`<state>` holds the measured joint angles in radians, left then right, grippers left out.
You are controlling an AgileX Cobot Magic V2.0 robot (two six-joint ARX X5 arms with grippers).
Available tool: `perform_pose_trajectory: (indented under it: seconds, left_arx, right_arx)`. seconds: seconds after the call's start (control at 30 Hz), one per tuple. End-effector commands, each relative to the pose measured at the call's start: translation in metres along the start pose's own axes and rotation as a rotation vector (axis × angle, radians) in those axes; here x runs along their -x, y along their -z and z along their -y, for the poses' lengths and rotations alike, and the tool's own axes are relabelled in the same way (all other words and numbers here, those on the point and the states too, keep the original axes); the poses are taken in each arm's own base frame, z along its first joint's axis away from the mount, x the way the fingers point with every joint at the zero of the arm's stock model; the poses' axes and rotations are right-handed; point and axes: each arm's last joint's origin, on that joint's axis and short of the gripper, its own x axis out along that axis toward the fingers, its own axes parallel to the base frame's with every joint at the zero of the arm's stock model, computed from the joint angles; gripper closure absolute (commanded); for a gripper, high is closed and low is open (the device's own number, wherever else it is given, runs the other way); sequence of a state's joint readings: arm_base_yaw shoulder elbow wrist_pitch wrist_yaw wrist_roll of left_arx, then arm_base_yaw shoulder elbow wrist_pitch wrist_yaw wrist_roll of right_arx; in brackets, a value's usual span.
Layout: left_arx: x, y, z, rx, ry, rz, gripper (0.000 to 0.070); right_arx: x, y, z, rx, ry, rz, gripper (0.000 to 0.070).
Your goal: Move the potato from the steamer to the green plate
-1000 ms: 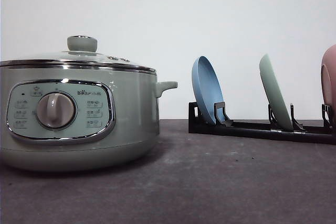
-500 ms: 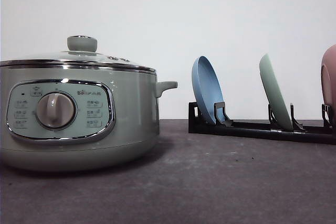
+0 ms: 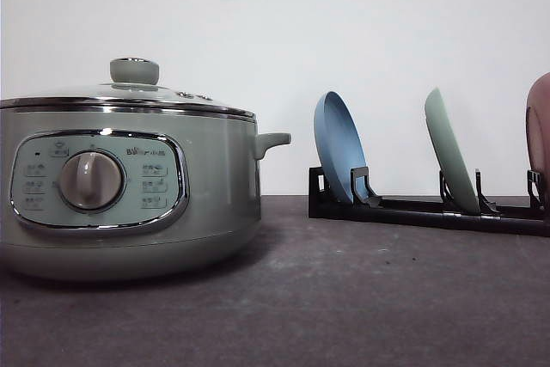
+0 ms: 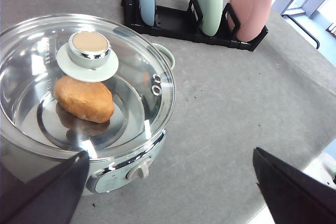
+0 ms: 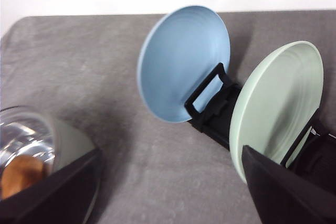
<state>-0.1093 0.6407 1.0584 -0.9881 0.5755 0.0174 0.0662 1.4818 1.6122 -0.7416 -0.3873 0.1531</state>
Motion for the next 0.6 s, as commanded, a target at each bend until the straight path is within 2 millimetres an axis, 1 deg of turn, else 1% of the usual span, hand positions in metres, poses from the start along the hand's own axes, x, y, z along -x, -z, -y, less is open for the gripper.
perform_pose_trajectory:
  seconds: [0.0,0.2,0.43,0.57]
  left_arx:
    - [0.004,-0.005,0.003,-0.032,0.007,0.021,0.0064]
    - [0.004,-0.005,0.003,-0.032,0.007,0.021,0.0063]
    - [0.004,-0.005,0.003,-0.032,0.006,0.021,0.0064]
    - [0.004,-0.005,0.003,-0.032,0.006,0.021,0.0063]
  right_arx:
    - [-0.012,-0.009,0.003,-0.017,0.005,0.002,0.0165]
    - [-0.054,-0.017,0.020,-0.033,0.071,-0.024,0.0165]
    - [-0.093,-0.011,0.039,-0.047,0.134,-0.054,0.0165]
    - [-0.110,-0.008,0.046,-0.052,0.138,-0.069,0.0165]
